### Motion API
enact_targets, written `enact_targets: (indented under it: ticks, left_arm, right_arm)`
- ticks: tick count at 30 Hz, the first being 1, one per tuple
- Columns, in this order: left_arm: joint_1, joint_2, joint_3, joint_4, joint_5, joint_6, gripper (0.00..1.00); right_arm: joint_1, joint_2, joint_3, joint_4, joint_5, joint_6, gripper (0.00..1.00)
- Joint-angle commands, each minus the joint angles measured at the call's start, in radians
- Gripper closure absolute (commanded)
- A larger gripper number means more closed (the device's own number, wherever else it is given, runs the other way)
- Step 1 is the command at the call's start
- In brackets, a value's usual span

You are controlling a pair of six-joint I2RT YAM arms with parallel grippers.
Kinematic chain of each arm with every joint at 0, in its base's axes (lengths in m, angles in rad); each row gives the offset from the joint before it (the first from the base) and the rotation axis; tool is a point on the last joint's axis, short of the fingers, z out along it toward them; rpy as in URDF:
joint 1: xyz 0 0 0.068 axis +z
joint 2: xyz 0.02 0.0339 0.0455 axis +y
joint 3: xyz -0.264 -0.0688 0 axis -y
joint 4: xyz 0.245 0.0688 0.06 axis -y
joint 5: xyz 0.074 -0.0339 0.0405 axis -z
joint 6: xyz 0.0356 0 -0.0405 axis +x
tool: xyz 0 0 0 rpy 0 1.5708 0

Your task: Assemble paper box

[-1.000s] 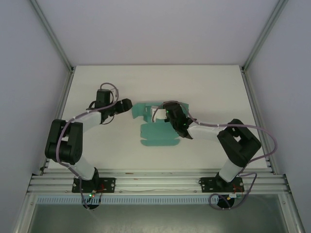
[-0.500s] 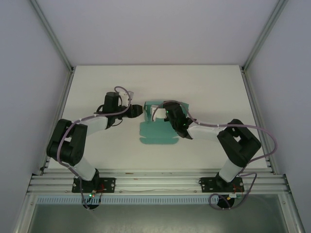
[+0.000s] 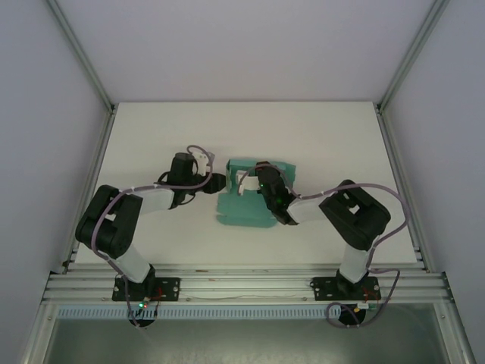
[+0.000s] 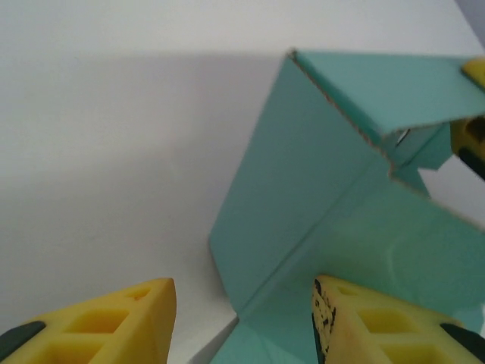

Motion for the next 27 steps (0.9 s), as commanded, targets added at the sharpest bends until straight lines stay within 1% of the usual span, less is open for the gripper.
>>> enact_targets:
  ticks: [1, 4, 7, 8, 9, 12, 21, 23, 25, 26, 27]
  left_arm:
    - [-0.033, 0.022, -0.010, 0.093, -0.033, 0.065, 0.49]
    - [-0.038, 0.033, -0.012, 0.140, -0.041, 0.056, 0.49]
    - [-0.045, 0.053, 0.030, 0.095, -0.119, 0.063, 0.48]
    - [-0.049, 0.061, 0.044, 0.079, -0.146, 0.070, 0.44]
    - [-0.056, 0.068, 0.053, 0.072, -0.171, 0.076, 0.43]
    - [-0.083, 0.086, 0.074, 0.074, -0.240, 0.107, 0.43]
    - [-0.107, 0.126, 0.101, 0.201, -0.261, 0.124, 0.44]
    - [-0.113, 0.133, 0.114, 0.206, -0.263, 0.133, 0.49]
    - [-0.115, 0.144, 0.131, 0.200, -0.285, 0.128, 0.58]
    - [-0.119, 0.150, 0.139, 0.193, -0.298, 0.125, 0.61]
    - [-0.123, 0.158, 0.148, 0.182, -0.316, 0.124, 0.68]
  right_arm:
    - [0.012, 0.000, -0.014, 0.044, 0.024, 0.000, 1.00]
    - [0.015, -0.023, -0.016, 0.015, 0.015, 0.009, 1.00]
    - [0.020, -0.043, -0.020, -0.004, 0.013, 0.009, 1.00]
    - [0.021, -0.049, -0.019, -0.020, 0.011, 0.013, 1.00]
    - [0.022, -0.055, -0.014, -0.042, 0.008, 0.019, 1.00]
    - [0.023, -0.074, -0.009, -0.127, -0.010, 0.048, 1.00]
    - [0.025, -0.071, 0.056, -0.362, -0.021, 0.154, 1.00]
    - [0.025, -0.065, 0.071, -0.390, -0.021, 0.166, 1.00]
    - [0.024, -0.062, 0.074, -0.392, -0.025, 0.170, 1.00]
    - [0.024, -0.062, 0.075, -0.395, -0.030, 0.177, 1.00]
    - [0.025, -0.064, 0.079, -0.402, -0.034, 0.192, 1.00]
